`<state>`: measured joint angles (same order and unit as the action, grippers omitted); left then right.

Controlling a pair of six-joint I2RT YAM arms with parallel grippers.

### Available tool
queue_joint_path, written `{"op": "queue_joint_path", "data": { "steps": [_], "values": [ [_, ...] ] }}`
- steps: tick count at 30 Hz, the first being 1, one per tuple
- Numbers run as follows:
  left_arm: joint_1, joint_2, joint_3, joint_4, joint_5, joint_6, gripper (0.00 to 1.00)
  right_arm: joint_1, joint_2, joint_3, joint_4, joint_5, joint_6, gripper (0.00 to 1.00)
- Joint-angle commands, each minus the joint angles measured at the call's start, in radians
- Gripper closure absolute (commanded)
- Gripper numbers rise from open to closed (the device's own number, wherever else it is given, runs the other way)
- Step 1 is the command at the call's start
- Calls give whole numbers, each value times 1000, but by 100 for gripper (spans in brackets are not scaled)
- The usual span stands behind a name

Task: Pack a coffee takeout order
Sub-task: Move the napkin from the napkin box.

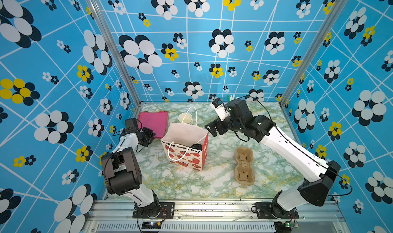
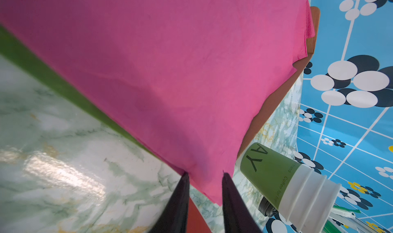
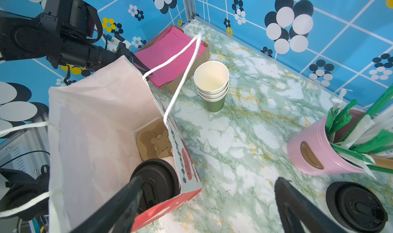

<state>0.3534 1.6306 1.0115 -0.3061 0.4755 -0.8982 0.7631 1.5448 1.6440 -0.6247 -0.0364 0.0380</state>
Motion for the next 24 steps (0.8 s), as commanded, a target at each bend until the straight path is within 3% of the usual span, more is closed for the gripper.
{"op": "queue_joint_path", "data": {
  "steps": [1,7,18,24],
  "values": [
    [3,21,21,8,12,-5,72,-5,17,-4,-27,-8,0,1],
    [3,26,38,11,12,-10,77,-6,18,0,-29,-8,-1,1],
    [0,53,86,5,14,-11,100,-6,16,-9,-28,-3,-4,1],
    [-6,63,134,-31,5,10,100,-6,12,-9,-31,1,-8,1]
  ]
}}
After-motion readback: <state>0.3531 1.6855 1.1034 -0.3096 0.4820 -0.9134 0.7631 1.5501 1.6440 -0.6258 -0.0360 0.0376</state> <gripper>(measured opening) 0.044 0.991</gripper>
